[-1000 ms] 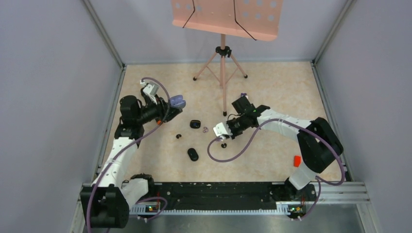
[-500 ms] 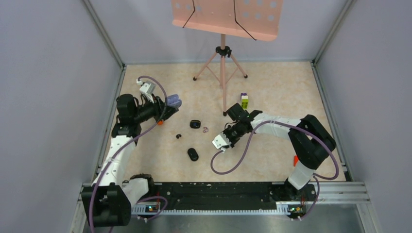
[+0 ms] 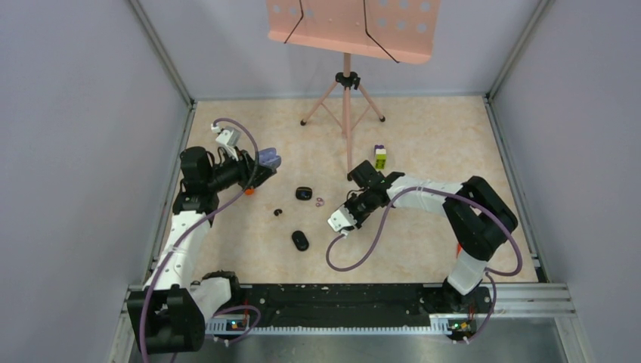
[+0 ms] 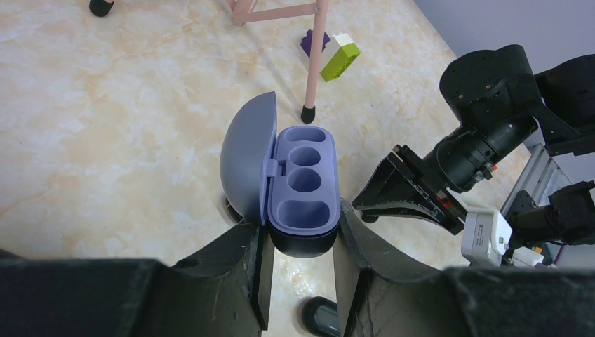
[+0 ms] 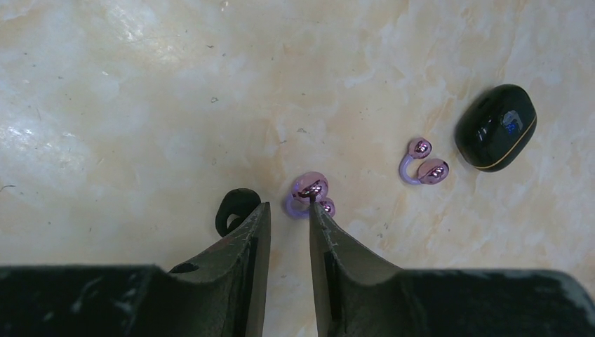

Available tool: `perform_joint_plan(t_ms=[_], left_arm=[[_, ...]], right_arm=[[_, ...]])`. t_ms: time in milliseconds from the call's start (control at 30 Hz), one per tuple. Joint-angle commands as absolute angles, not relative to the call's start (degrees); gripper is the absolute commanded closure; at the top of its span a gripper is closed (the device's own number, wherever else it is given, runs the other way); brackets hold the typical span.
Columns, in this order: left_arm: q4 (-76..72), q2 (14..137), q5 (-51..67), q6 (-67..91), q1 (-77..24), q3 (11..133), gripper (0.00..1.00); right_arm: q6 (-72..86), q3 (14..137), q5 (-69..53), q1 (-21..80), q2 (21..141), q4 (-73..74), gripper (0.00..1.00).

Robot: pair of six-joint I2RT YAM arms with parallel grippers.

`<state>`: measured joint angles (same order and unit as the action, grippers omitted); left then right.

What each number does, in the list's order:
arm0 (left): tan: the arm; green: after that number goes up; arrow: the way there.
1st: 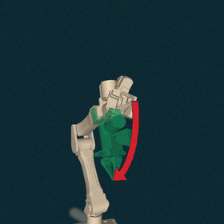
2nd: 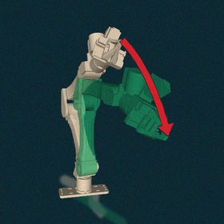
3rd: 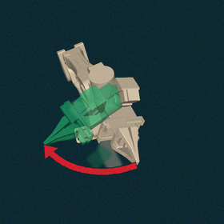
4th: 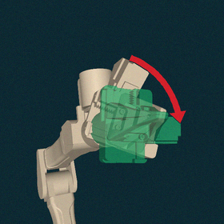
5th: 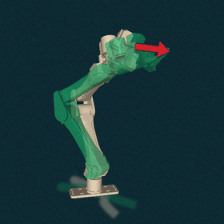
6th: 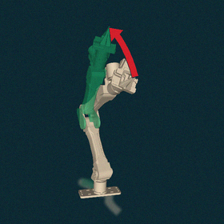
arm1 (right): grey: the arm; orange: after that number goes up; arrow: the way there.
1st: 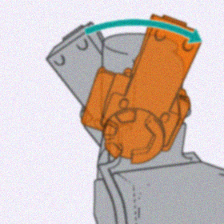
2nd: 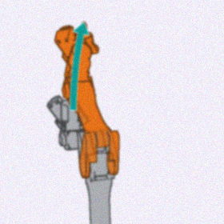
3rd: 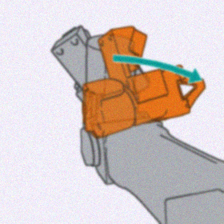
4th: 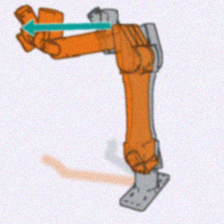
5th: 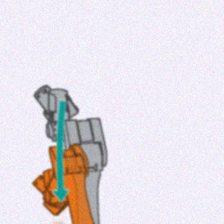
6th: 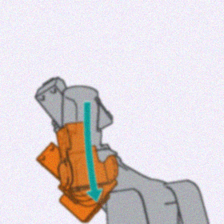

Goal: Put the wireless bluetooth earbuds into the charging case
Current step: Pick up the left earbud from the center of the board.

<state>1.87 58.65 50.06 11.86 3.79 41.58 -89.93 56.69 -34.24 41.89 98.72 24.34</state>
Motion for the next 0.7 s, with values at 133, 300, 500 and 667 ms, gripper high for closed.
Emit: perform_joint_plan(t_ms=[133, 300, 500, 667], left_arm=[[1.62, 57.76, 50.54, 11.43, 4.37, 43.58, 1.0], [1.14, 57.91, 50.7, 11.72, 4.38, 43.3, 1.0], [0.44, 58.29, 50.71, 12.47, 4.39, 43.16, 1.0], [0.49, 58.27, 50.8, 12.48, 4.39, 43.11, 1.0]], right_arm=[[-90.62, 58.86, -34.68, 43.24, 98.62, 26.31, 0.73], [-90.88, 58.68, -35.94, 43.24, 95.34, 28.76, 0.73], [-90.73, 60.12, -35.73, 43.24, 94.7, 29.65, 0.75], [-91.1, 61.03, -35.81, 43.25, 95.82, 29.62, 0.76]])
